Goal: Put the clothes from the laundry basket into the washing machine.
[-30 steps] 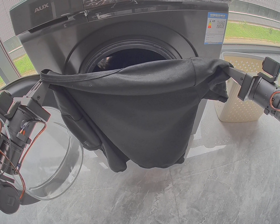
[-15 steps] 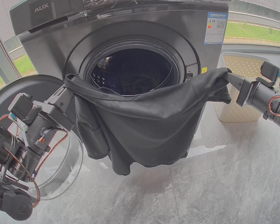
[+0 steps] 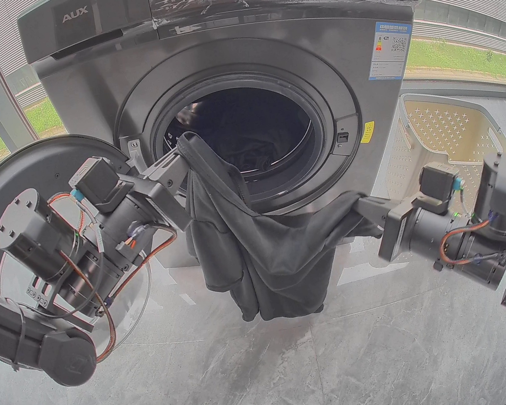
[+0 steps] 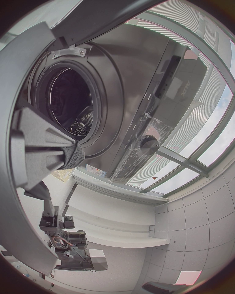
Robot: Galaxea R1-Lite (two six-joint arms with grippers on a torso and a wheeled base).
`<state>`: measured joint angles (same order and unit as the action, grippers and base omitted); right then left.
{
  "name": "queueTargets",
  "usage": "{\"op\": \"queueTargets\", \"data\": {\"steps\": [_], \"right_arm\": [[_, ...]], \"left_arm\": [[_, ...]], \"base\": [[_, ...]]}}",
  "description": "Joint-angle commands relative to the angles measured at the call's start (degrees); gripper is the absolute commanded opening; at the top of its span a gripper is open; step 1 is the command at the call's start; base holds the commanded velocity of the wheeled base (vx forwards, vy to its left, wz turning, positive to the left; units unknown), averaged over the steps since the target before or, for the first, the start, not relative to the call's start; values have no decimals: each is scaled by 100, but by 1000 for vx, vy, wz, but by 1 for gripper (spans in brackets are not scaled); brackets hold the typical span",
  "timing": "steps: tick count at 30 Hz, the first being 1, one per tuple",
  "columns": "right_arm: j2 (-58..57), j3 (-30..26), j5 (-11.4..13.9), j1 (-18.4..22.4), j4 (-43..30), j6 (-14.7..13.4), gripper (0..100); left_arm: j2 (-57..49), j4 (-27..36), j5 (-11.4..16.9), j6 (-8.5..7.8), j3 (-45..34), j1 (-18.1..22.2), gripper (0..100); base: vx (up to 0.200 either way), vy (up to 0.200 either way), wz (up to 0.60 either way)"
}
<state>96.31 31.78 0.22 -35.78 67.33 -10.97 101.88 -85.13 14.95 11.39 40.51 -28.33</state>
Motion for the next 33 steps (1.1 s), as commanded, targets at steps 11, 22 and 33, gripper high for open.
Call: {"op": "queueTargets", "data": {"steps": [11,22,33], "right_arm": [[1505,-471,-145,-509,386,183,100],[2164,47,-180,-667,799,236,100],[2586,926,-189,-764,843,289,100]], "left_arm": [[289,22,-123,22,396,-94,0],[148,22,-220,22,511,-111,0],[139,-13,-247,13,511,-217,0]], "base": [[0,0,0],[0,0,0],[0,0,0]]}}
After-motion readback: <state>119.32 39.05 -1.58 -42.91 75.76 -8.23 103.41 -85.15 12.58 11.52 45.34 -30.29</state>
